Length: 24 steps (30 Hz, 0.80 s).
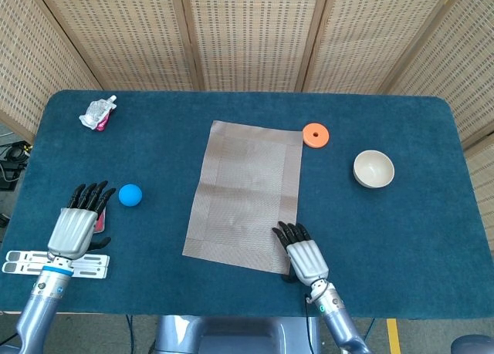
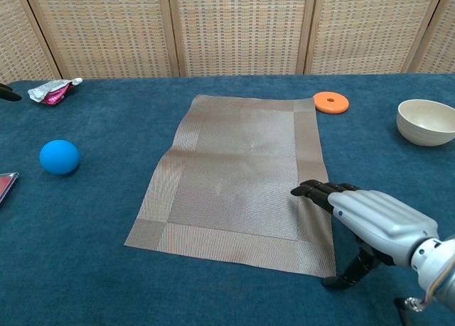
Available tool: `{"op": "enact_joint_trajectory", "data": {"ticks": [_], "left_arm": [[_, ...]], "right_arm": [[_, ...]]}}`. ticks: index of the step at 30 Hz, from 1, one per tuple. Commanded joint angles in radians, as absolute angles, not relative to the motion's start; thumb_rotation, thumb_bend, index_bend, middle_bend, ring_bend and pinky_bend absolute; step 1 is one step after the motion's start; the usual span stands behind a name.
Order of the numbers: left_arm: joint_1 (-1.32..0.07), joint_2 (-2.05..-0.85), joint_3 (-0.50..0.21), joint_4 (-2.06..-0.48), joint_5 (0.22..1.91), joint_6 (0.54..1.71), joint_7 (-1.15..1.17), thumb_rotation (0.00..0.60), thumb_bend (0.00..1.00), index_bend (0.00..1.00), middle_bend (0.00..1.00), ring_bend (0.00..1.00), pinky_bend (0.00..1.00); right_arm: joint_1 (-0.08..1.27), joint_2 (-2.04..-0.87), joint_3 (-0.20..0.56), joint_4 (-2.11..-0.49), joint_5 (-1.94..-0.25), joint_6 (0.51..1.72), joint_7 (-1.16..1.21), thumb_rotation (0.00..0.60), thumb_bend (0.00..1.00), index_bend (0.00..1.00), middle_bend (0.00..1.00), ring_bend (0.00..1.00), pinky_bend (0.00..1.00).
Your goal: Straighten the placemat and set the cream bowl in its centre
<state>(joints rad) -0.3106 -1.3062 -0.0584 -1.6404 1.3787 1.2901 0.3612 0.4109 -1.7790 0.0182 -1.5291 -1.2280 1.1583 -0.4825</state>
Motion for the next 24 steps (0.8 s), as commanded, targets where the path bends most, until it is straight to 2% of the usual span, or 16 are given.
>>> {"op": "enact_joint_trajectory", "data": {"ticks": [1,9,13,20,24], "left_arm": [[-0.311,-1.307,-0.059,-1.64,1.378,1.291,0.362,0.6,0.13,0.08,0.0,0.0,0.0],[-0.315,-1.301,-0.054,-1.645,1.37,1.273,0.364,0.6,0.13,0.07,0.0,0.0,0.0],[-0.317,-1.3,-0.054,-1.647,1.363,1.268,0.367,0.6,0.13,0.07,0.0,0.0,0.0],[-0.318,-1.299,-0.054,-1.648,1.36,1.266,0.367,0.6,0.13,0.07,0.0,0.0,0.0],[-0.318,-1.299,-0.054,-1.647,1.358,1.266,0.366,0.6,0.13,0.07,0.0,0.0,0.0]], "right_arm": [[0.409,-1.787,0.019,-1.507,-1.247,1.161,-0.462,0.6,0.17,0.02,0.0,0.0,0.0],[0.402,-1.829,0.019,-1.435,-1.35,1.212,-0.364,0.6,0.45,0.03,0.0,0.0,0.0],[0.402,-1.862,0.02,-1.372,-1.405,1.238,-0.303,0.6,0.52,0.04,0.0,0.0,0.0],[0.397,-1.896,0.023,-1.304,-1.464,1.275,-0.201,0.6,0.55,0.09,0.0,0.0,0.0],[0.393,-1.907,0.026,-1.284,-1.479,1.286,-0.182,0.6,0.52,0.25,0.0,0.0,0.0]]}}
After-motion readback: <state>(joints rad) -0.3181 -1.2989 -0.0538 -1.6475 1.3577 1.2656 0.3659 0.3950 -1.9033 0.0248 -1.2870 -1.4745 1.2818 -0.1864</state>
